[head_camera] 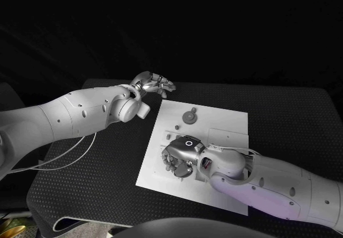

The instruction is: Assemble the parts on the task board

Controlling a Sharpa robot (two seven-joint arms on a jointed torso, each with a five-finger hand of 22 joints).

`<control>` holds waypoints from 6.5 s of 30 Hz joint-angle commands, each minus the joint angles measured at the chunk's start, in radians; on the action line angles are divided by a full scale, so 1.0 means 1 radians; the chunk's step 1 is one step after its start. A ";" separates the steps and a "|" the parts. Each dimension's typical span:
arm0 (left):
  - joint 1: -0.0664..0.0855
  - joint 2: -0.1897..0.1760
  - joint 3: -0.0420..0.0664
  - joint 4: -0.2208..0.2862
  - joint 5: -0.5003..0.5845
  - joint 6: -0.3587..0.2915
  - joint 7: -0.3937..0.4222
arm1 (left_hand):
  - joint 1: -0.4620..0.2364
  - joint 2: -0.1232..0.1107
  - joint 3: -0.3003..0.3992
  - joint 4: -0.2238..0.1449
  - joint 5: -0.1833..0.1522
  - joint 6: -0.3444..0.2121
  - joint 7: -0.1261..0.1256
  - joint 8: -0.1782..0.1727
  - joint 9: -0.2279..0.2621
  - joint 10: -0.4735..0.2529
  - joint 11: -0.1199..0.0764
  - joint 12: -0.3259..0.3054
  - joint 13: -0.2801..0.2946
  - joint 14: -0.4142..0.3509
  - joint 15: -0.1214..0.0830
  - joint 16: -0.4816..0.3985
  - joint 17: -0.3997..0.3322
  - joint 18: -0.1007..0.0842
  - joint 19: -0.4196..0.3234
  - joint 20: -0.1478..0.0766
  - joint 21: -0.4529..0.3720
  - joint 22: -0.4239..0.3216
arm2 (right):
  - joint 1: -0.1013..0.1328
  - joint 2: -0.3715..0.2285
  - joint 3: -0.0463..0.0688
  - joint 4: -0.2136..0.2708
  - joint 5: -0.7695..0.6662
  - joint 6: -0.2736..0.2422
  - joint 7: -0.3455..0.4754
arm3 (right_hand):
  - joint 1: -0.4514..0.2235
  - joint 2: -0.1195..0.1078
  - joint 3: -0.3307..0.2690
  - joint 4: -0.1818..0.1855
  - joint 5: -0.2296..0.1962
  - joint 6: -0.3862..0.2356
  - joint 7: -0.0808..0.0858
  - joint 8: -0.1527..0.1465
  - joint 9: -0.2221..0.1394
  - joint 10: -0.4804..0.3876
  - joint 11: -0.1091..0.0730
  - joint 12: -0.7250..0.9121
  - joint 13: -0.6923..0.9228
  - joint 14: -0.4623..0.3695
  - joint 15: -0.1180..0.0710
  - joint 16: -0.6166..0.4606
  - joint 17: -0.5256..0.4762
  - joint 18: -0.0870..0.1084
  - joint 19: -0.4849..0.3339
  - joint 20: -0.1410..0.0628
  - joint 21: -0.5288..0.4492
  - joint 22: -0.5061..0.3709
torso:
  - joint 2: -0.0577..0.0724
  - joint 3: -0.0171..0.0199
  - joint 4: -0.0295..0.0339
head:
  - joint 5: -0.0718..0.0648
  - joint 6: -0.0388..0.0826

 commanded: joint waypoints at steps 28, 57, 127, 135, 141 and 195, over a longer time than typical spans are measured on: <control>0.002 -0.001 0.001 0.003 0.006 0.019 -0.002 | 0.000 0.002 0.001 0.007 -0.006 -0.006 0.000 0.005 -0.002 -0.008 0.005 0.000 -0.003 -0.009 -0.002 -0.005 0.002 0.004 0.007 -0.003 -0.009 0.003 | -0.014 0.004 -0.016 -0.007 0.070 0.040 0.028 | -0.065 -0.041 -0.132 0.000 0.041 -0.027 0.015 -0.038 0.012 -0.041 0.018 -0.029 0.030 -0.023 0.010 0.007 -0.035 0.010 -0.045 0.014 0.000 0.016 | 0.000 -0.0001 0.0001 | -0.002 -0.001; 0.002 -0.004 0.001 0.002 0.006 0.020 -0.003 | 0.000 0.002 0.001 0.007 -0.006 -0.007 0.000 0.005 -0.003 -0.009 0.005 0.000 -0.005 -0.009 -0.001 -0.006 0.003 0.004 0.007 -0.002 -0.010 0.004 | -0.014 -0.024 -0.017 0.000 0.109 -0.020 0.042 | -0.044 -0.092 -0.227 -0.009 0.101 -0.168 0.079 -0.118 -0.010 -0.197 0.080 -0.106 0.040 -0.134 0.065 0.061 -0.081 0.010 -0.138 0.050 -0.007 0.020 | 0.000 0.0004 0.0005 | -0.003 -0.004; -0.020 -0.021 -0.029 0.019 0.015 0.029 -0.002 | -0.012 0.004 -0.002 0.017 -0.006 -0.007 0.000 0.007 -0.003 -0.006 0.005 0.003 -0.007 -0.009 -0.002 -0.008 0.006 0.004 0.007 -0.002 -0.013 0.009 | 0.136 -0.569 -0.032 0.246 0.901 0.339 -0.422 | -0.434 0.110 -0.505 0.089 0.127 -0.112 0.020 -0.100 0.099 -0.304 -0.022 0.915 0.806 -0.024 -0.036 0.496 0.126 0.010 0.008 -0.108 0.509 0.011 | -0.034 0.0117 -0.0351 | -0.146 -0.010; -0.020 -0.022 -0.029 0.021 0.016 0.031 -0.003 | -0.013 0.004 -0.003 0.018 -0.006 -0.007 0.000 0.007 -0.003 -0.006 0.005 0.003 -0.008 -0.009 -0.001 -0.008 0.007 0.004 0.007 -0.002 -0.013 0.009 | 0.136 -0.557 -0.035 0.241 0.883 0.307 -0.434 | -0.449 0.120 -0.508 0.079 0.137 -0.100 0.016 -0.102 0.098 -0.300 -0.025 0.919 0.799 -0.015 -0.039 0.490 0.136 0.010 0.012 -0.107 0.513 0.010 | -0.032 0.0110 -0.0346 | -0.145 -0.013; -0.020 -0.021 -0.029 0.021 0.016 0.033 -0.003 | -0.015 0.004 -0.003 0.019 -0.006 -0.007 0.000 0.007 -0.003 -0.006 0.005 0.002 -0.008 -0.009 -0.001 -0.009 0.007 0.004 0.007 -0.002 -0.014 0.009 | 0.136 -0.538 -0.037 0.237 0.882 0.297 -0.430 | -0.454 0.123 -0.506 0.072 0.147 -0.098 0.016 -0.105 0.097 -0.299 -0.025 0.921 0.796 -0.012 -0.040 0.486 0.141 0.010 0.013 -0.106 0.514 0.009 | -0.032 0.0107 -0.0346 | -0.141 -0.015; -0.020 -0.023 -0.029 0.026 0.016 0.035 -0.010 | -0.019 0.005 -0.003 0.023 -0.006 -0.009 0.000 0.008 -0.004 -0.008 0.005 0.002 -0.010 -0.010 -0.001 -0.010 0.008 0.004 0.007 -0.002 -0.016 0.012 | 0.111 -0.382 -0.070 0.164 0.842 0.211 -0.446 | -0.305 0.057 -0.157 0.092 -0.001 -0.067 0.014 -0.116 0.109 -0.296 -0.027 0.951 0.756 0.022 -0.039 0.435 0.216 0.010 0.029 -0.093 0.536 0.006 | -0.031 0.0097 -0.0352 | -0.124 -0.023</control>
